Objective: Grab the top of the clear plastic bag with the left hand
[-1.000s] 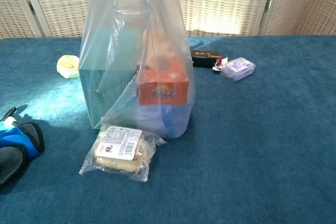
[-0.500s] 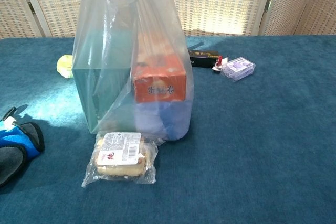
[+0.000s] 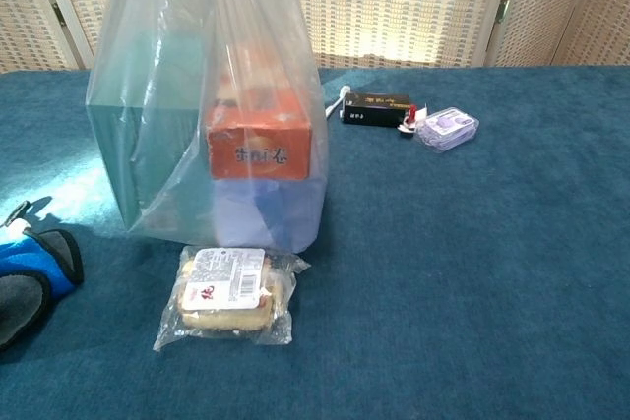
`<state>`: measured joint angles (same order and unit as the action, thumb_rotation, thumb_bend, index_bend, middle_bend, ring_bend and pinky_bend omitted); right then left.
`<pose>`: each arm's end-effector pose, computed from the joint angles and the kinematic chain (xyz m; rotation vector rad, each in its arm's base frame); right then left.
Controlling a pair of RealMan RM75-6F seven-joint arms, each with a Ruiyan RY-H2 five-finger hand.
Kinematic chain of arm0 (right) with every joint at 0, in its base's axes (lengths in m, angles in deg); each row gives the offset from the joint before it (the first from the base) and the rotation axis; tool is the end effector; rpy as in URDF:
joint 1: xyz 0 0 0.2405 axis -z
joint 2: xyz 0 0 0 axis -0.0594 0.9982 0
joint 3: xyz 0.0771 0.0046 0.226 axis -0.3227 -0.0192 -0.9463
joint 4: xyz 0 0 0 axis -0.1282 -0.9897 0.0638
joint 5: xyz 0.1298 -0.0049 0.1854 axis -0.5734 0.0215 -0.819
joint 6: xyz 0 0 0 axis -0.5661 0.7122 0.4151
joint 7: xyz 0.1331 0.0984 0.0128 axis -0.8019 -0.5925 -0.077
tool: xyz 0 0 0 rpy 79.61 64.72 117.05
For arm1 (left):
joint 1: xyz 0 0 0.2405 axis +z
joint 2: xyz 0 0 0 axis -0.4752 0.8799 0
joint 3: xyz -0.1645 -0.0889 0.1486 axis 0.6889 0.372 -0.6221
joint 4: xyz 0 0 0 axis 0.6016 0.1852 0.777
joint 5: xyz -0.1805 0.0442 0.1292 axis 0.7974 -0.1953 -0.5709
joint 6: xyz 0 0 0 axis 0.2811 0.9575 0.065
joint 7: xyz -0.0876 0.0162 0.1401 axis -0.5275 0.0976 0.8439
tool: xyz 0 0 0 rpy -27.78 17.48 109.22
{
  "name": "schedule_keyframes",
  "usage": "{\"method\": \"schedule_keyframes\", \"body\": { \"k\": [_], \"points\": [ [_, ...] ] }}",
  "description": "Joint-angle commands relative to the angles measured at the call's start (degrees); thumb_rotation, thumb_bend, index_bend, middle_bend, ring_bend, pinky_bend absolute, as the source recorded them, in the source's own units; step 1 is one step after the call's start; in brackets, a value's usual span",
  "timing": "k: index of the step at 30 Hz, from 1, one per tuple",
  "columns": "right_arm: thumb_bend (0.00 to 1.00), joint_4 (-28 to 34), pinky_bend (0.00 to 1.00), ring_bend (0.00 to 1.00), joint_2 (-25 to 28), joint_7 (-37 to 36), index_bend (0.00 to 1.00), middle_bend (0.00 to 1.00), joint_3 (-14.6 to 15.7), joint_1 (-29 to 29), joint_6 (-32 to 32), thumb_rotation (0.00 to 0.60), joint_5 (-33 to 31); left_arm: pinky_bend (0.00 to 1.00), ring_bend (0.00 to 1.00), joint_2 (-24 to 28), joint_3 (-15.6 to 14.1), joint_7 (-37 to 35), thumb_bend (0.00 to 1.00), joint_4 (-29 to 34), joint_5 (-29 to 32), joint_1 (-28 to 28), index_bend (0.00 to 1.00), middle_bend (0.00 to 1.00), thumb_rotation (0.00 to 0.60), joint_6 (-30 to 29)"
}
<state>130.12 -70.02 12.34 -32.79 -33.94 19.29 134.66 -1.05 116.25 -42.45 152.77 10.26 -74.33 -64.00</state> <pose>-0.0355 -0.3290 0.2051 1.5830 -0.3348 1.4606 0.0229 0.3514 0.1304 0.5537 2.2349 1.5164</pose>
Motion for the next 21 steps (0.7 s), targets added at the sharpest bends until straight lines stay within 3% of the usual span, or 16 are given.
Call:
{"method": "schedule_keyframes", "body": {
  "k": [1,21],
  "points": [
    [0.00,-0.1,0.05,0.00,0.2,-0.7,0.00,0.05,1.0,1.4,0.8,0.600,1.1,0.91,0.78,0.7,1.4,2.1,0.48,0.5,1.6,0.6,0.45,0.72,0.600,-0.2],
    [0.00,-1.3,0.05,0.00,0.1,-3.3,0.00,0.05,8.0,11.3,6.4,0.600,7.7,0.92,0.79,4.3,12.0,6.3,0.49,2.4,7.3,4.6,0.43,0.71,0.600,0.5]
  ]
}}
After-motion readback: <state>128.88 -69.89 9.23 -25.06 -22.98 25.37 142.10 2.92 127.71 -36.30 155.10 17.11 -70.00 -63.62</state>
